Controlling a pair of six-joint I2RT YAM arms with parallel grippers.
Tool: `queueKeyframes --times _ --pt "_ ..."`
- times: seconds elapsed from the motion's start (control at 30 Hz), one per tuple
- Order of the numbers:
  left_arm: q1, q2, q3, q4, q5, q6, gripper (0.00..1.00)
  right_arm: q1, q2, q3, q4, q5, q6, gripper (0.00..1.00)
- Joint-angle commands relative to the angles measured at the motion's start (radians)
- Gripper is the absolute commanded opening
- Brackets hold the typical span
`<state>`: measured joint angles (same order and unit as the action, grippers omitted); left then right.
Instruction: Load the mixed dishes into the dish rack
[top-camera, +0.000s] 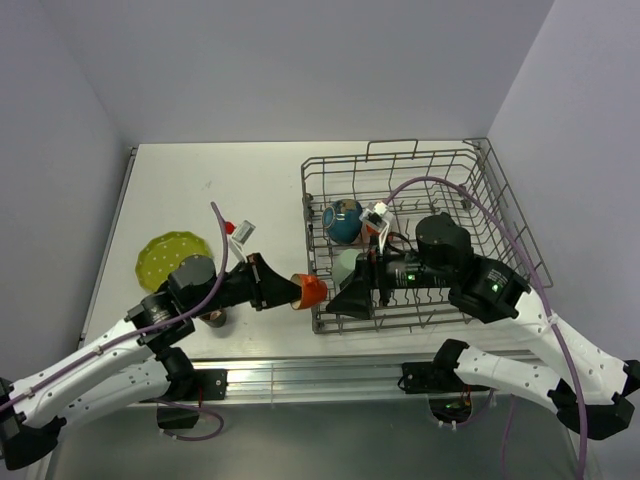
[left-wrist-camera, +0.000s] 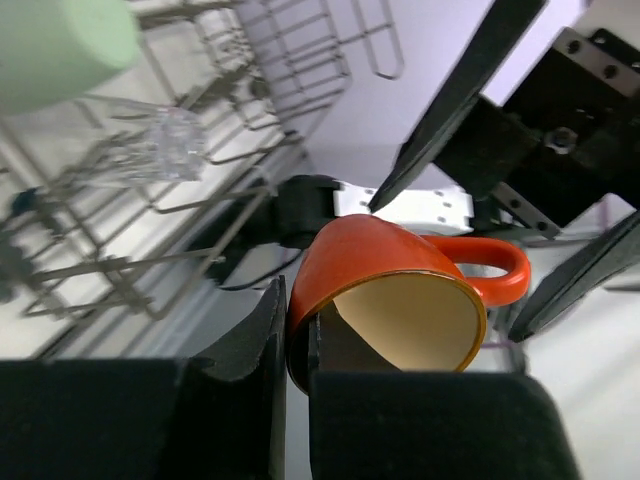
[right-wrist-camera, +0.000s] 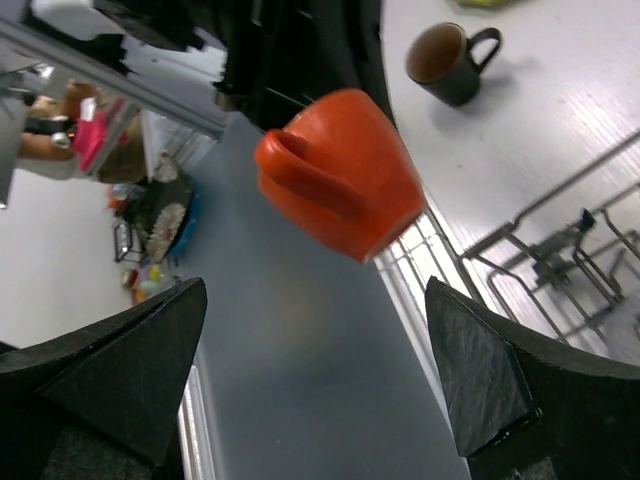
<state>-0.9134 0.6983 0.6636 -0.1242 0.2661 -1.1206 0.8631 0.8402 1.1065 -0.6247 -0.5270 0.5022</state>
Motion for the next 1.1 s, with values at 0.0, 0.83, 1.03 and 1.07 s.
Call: queueKeyframes --times 0.0,0.83,1.03,1.07 --pt "-0.004 0.004 -0.042 0.357 0.124 -0.093 0.00 -0.006 -0.030 -0.025 0.190 -0.105 0.051 0.97" --pt "-0.015 0.168 -0.185 0.969 0.193 -0.324 0.00 -0.006 -0.039 -0.145 0.534 -0.142 0.139 0.81" --pt "-0.016 0.185 -0.193 0.994 0.188 -0.340 0.00 -0.006 -0.020 -0.142 0.540 -0.139 0.136 0.72" --pt "-0.021 0.188 -0.191 0.997 0.188 -0.340 0.00 -0.004 -0.016 -0.142 0.536 -0.131 0.131 0.72"
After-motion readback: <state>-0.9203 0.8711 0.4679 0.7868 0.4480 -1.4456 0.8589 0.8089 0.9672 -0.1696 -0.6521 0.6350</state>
